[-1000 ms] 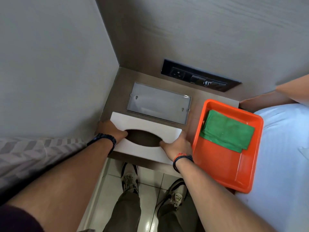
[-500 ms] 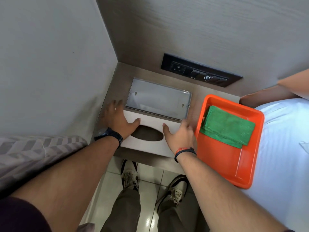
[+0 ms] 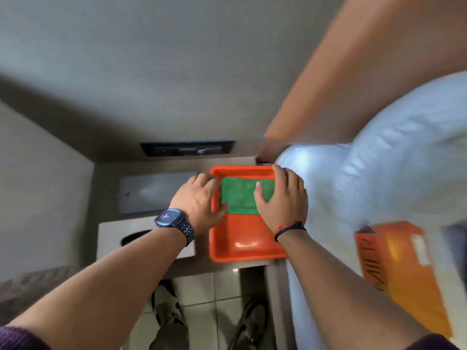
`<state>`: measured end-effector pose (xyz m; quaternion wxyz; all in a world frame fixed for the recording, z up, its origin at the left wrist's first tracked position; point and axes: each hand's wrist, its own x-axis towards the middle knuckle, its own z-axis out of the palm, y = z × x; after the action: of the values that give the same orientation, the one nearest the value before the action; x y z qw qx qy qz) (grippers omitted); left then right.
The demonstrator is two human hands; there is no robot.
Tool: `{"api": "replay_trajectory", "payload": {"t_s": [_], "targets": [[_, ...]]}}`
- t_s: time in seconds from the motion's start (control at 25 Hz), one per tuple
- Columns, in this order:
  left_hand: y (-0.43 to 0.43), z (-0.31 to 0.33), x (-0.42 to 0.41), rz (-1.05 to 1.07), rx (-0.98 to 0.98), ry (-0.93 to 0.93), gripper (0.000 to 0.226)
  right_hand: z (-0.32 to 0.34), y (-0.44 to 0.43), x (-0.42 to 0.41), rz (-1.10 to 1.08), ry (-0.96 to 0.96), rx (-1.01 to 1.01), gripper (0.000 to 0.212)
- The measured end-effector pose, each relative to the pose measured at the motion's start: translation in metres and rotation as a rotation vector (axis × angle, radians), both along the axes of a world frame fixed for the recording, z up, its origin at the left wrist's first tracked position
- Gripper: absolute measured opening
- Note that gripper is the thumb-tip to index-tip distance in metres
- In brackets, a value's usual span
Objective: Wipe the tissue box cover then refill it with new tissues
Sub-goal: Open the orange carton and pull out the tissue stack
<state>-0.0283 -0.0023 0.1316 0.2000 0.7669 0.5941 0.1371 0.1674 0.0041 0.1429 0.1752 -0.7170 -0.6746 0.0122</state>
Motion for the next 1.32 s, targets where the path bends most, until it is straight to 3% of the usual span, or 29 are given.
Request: {"api": "replay_trajectory", "payload": {"t_s": [0.2,0.28,0.36,0.48,0.64,0.8,0.96,1.04,1.16,1.32], "targets": [[-0.014,0.04,0.173,-0.221,0.02,-0.152,0.038,0.051,-0.049,0.162,-0.251,-0.018,0.203,0.029],[-0.033,0.055,0.247,-0.165,-0.104,-0.221,0.039,0.061,-0.079,0.229,-0.411,-0.001,0.204,0.031],[-0.051,0.063,0.308,0.03,-0.339,-0.243,0.05,0.059,-0.108,0.286,-0.587,0.091,0.073,0.037],[-0.073,0.061,0.36,0.411,-0.743,-0.433,0.093,0.043,-0.132,0.33,-0.726,0.39,-0.362,0.051],[-0.084,0.036,0.382,0.573,-0.967,-0.66,0.092,0.021,-0.139,0.336,-0.565,0.72,-0.7,0.058],[-0.091,0.03,0.381,0.587,-0.908,-0.803,0.095,0.013,-0.142,0.328,-0.492,0.772,-0.623,0.045],[-0.089,0.071,0.372,0.469,-0.657,-0.811,0.103,0.056,-0.134,0.312,-0.424,0.801,-0.411,0.037],[-0.081,0.113,0.358,0.367,-0.521,-0.86,0.101,0.1,-0.122,0.3,-0.366,0.809,-0.241,0.032],[-0.051,0.192,0.331,0.164,-0.303,-0.871,0.1,0.184,-0.086,0.282,-0.242,0.783,-0.034,0.045],[-0.004,0.34,0.278,-0.014,0.088,-0.84,0.096,0.334,-0.028,0.244,-0.062,0.715,0.239,0.044]]}}
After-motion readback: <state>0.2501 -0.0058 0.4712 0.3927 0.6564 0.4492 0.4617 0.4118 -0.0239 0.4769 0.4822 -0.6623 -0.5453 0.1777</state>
